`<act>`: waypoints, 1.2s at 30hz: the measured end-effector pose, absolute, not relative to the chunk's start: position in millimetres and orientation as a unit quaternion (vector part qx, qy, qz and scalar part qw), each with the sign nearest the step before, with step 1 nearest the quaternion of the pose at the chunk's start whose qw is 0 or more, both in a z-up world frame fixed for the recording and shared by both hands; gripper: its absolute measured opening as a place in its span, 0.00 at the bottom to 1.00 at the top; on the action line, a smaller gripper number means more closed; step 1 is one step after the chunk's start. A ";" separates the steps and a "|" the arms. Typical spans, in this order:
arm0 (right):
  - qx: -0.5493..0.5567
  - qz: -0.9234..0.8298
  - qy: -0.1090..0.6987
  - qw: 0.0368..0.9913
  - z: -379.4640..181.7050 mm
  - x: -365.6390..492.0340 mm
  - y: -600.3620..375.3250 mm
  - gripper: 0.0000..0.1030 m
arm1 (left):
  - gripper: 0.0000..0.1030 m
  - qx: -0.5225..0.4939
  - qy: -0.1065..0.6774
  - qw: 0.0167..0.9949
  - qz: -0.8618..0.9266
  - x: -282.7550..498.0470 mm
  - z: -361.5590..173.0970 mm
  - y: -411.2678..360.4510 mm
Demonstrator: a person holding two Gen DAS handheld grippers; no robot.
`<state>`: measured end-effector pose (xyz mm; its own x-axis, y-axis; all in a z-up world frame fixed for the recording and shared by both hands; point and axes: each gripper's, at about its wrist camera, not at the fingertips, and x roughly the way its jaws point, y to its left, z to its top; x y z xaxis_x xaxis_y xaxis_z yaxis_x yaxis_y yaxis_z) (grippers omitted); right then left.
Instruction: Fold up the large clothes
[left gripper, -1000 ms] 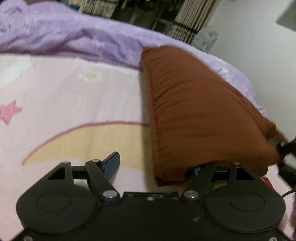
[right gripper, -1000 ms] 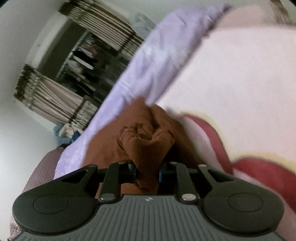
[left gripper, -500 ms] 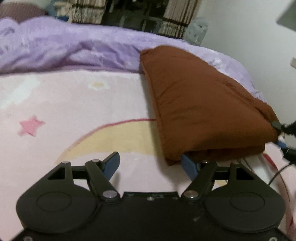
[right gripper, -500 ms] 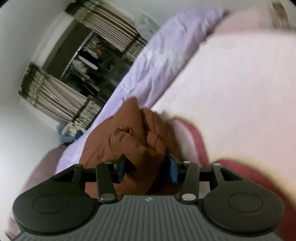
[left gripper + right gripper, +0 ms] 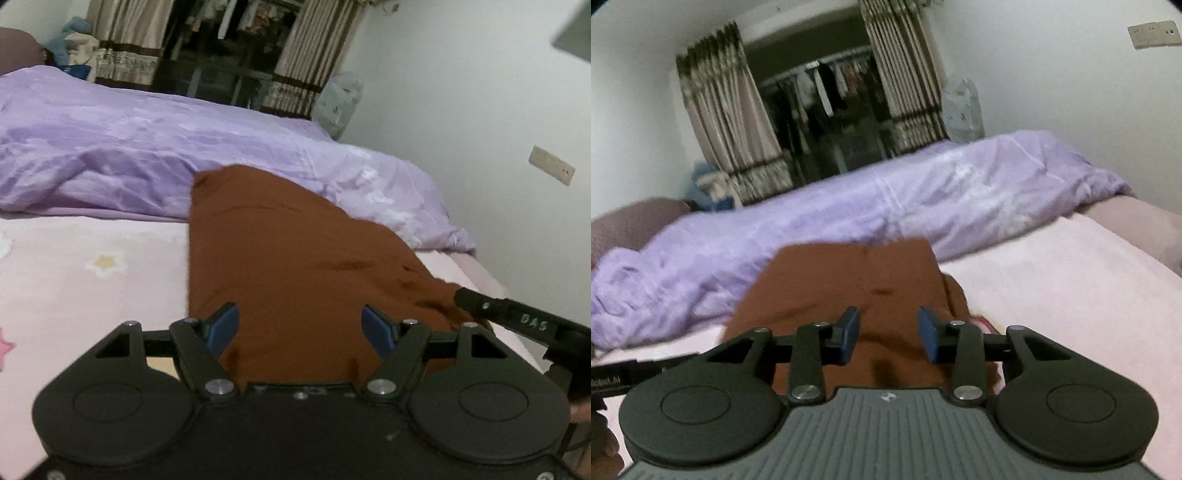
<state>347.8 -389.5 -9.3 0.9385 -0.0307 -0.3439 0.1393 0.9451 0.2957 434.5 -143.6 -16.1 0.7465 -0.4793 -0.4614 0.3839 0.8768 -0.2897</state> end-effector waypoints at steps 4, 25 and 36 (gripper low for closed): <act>0.158 -0.052 0.186 0.968 -28.8 352.2 -393.8 0.39 | 0.72 -0.046 0.297 0.927 -0.222 446.4 -37.3 -161.8; 0.186 -0.046 0.205 0.960 -43.6 345.6 -398.4 0.27 | 0.75 -0.038 0.295 0.931 -0.212 447.5 -42.4 -148.7; 0.118 -0.050 0.199 0.972 18.7 419.2 -376.8 0.41 | 0.75 -0.026 0.294 0.936 -0.191 523.3 -0.6 -165.7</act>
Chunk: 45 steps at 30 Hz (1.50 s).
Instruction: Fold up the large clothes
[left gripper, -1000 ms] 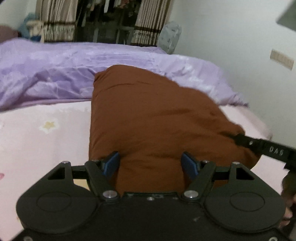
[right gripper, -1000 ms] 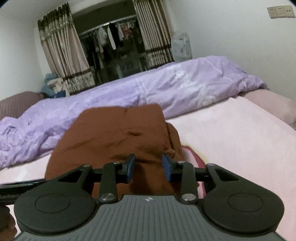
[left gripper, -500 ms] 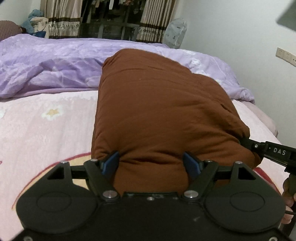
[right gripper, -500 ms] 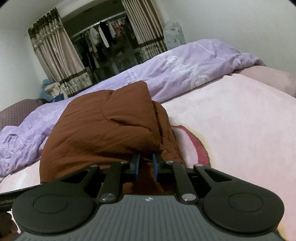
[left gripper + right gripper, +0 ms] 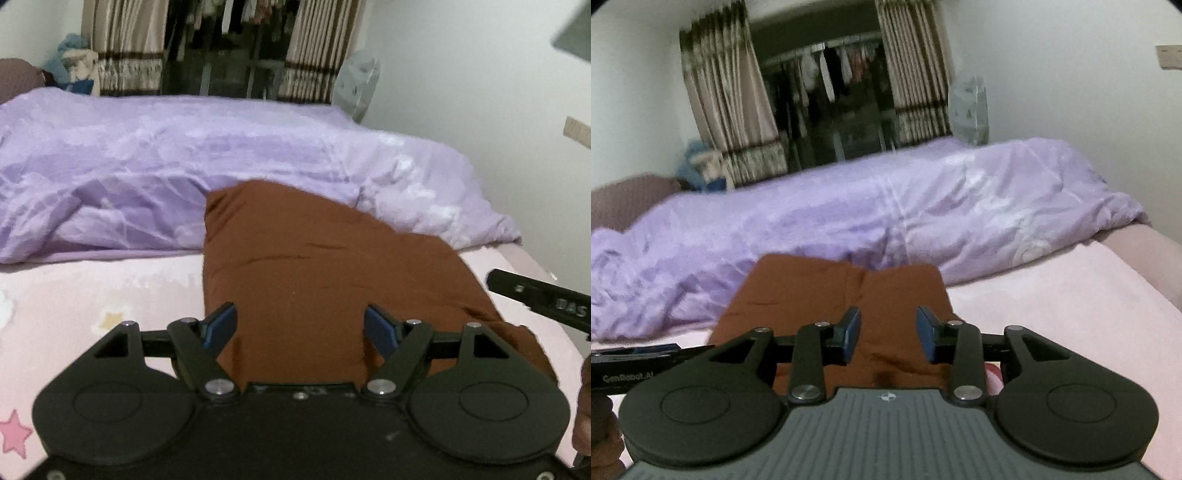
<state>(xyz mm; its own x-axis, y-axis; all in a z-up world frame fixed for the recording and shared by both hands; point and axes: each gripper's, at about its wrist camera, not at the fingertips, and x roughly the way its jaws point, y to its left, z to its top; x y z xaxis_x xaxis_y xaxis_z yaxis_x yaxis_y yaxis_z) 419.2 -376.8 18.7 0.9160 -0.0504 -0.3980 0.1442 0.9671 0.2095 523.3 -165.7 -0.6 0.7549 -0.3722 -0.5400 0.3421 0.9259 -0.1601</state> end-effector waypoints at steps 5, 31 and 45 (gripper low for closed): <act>0.095 -0.076 0.252 0.960 -13.1 453.1 -375.9 0.41 | 0.76 0.000 0.290 0.939 -0.187 528.1 -19.8 -179.1; 0.088 -0.053 0.194 0.976 4.4 355.5 -371.1 0.41 | 0.75 -0.002 0.232 0.947 -0.221 433.6 -16.2 -151.4; 0.104 -0.072 0.222 0.967 -51.4 359.8 -386.7 0.41 | 0.78 -0.007 0.278 0.937 -0.210 439.4 -67.3 -159.5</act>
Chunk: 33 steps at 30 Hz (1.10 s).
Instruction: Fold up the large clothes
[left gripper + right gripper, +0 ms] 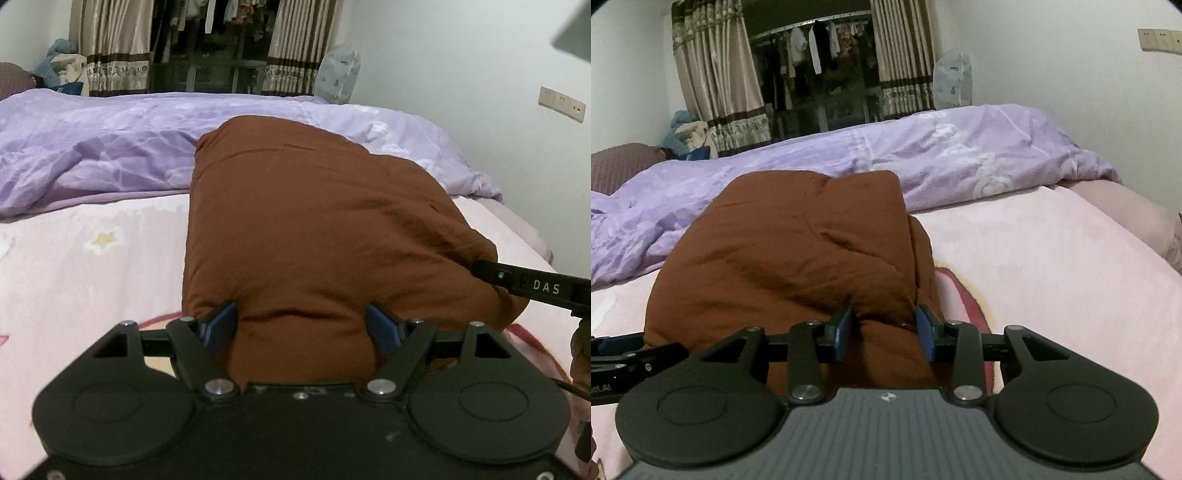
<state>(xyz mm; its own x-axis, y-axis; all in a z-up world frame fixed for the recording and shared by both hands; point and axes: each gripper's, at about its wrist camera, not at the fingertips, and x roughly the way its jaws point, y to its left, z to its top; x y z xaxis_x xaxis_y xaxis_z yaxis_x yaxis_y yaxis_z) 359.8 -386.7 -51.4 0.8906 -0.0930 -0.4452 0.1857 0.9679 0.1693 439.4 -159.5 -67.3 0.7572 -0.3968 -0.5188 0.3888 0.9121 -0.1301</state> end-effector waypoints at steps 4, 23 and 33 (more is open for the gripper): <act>0.107 -0.073 0.212 0.969 -58.8 357.5 -385.6 0.41 | 0.80 -0.004 0.278 0.938 -0.208 441.5 -70.2 -157.9; 0.094 -0.051 0.190 0.976 -31.8 317.8 -371.6 0.48 | 0.77 -0.011 0.284 0.934 -0.215 406.7 -61.1 -156.2; 0.160 -0.049 0.175 0.970 -46.4 313.0 -386.2 0.57 | 0.78 -0.003 0.277 0.947 -0.160 397.2 -73.9 -117.0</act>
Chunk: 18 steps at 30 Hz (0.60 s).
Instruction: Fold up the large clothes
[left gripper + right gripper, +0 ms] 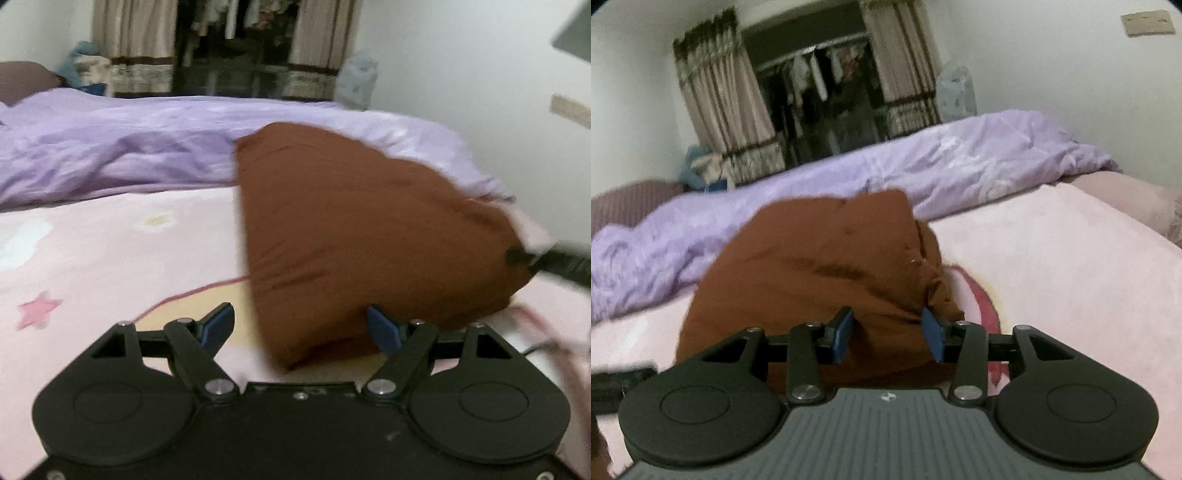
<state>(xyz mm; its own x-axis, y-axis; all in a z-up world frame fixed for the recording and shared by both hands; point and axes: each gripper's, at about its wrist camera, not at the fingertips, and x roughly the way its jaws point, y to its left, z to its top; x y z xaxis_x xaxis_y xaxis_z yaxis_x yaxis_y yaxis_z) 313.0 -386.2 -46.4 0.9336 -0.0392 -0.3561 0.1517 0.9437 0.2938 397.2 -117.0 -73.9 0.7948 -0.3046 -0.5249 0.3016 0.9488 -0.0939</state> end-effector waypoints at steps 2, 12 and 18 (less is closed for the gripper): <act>0.177 -0.056 0.167 0.968 -44.0 311.4 -389.9 0.62 | 0.77 0.000 0.297 0.944 -0.146 401.5 -84.2 -110.5; 0.155 -0.062 0.183 0.969 -48.1 324.1 -386.2 0.62 | 0.75 -0.039 0.307 0.944 -0.111 420.4 -93.5 -100.7; 0.154 -0.061 0.193 0.967 -58.1 327.1 -385.1 0.62 | 0.76 -0.048 0.327 0.938 -0.104 426.4 -101.9 -97.2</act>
